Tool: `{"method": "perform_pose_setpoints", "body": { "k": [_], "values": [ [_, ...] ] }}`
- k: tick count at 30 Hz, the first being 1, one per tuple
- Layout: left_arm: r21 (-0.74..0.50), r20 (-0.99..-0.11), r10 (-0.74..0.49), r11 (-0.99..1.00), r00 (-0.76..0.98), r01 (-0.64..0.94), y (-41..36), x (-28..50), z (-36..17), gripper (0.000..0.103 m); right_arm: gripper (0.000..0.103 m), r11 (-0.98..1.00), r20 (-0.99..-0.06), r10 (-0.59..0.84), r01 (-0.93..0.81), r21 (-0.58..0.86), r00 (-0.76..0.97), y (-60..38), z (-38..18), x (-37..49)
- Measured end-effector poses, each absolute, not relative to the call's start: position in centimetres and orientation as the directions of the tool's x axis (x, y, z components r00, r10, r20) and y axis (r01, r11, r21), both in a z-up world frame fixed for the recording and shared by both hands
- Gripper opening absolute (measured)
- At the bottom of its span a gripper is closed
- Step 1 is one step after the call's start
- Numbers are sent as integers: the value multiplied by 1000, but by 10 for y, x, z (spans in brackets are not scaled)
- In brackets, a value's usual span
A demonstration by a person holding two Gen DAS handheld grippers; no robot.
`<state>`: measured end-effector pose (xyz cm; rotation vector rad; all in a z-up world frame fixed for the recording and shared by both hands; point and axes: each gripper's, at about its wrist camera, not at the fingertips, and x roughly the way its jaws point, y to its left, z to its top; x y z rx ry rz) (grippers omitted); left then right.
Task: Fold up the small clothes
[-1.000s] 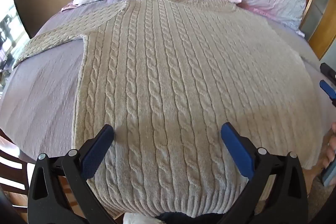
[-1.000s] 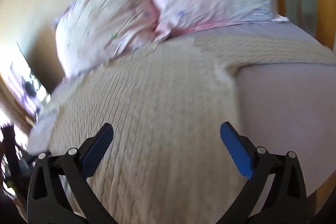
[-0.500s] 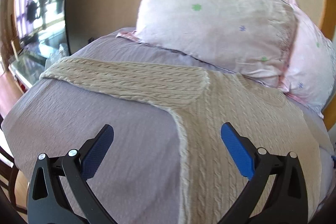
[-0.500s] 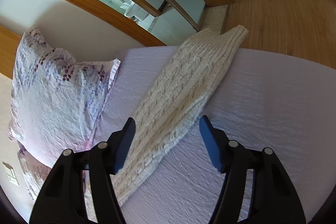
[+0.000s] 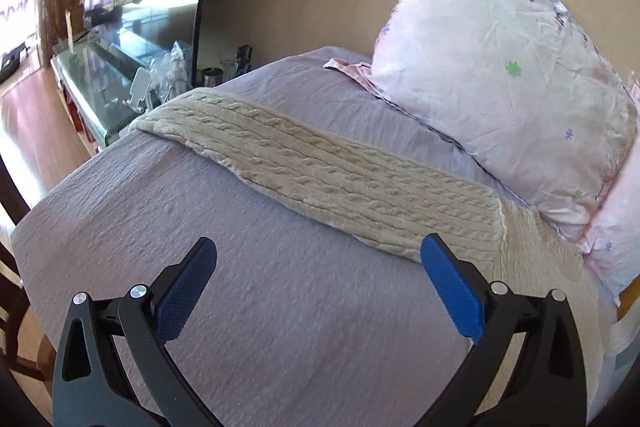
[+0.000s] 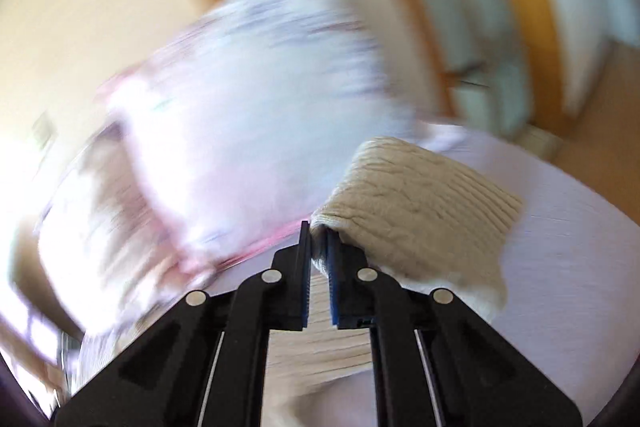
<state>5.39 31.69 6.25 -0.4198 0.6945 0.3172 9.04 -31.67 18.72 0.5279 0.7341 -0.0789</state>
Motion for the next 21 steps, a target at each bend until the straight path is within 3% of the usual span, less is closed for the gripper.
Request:
{"method": "perform_pose_setpoints", "body": {
  "k": [1,3,4,5,7,8,10,15,17,18,21],
  "values": [
    [-305,-675,121,852,728,-424,324,56,60,102,10,888,-656,209,140,438,725,-277,187,100],
    [-396,-675,65,809,735,-435,341,62,54,102,25,889,-682,397,-73,452,614,-199,173,115],
    [-428,-678,52,783,734,-451,345,64,49,102,42,878,-698,454,-145,456,553,-171,165,116],
    [-453,-677,41,764,735,-460,352,66,46,102,53,873,-712,479,-192,449,513,-149,159,113],
    [-497,-679,21,723,734,-480,367,72,37,102,65,880,-711,471,-225,418,522,-135,158,104],
    [-519,-664,16,710,747,-477,373,72,34,102,77,889,-703,453,-216,405,547,-140,161,100],
    [-541,-663,23,677,748,-500,386,75,31,99,87,903,-690,411,-166,395,596,-161,169,90],
    [-610,-647,20,586,762,-533,430,91,28,88,88,916,-705,322,-19,401,632,-223,171,88],
    [-625,-647,32,550,761,-555,447,97,26,77,89,908,-705,308,23,417,638,-244,169,83],
    [-627,-652,41,532,757,-569,454,98,25,66,89,903,-704,308,37,428,640,-253,167,81],
    [-603,-700,42,500,713,-621,461,105,24,18,89,904,-705,285,63,423,650,-267,167,75]
  ]
}}
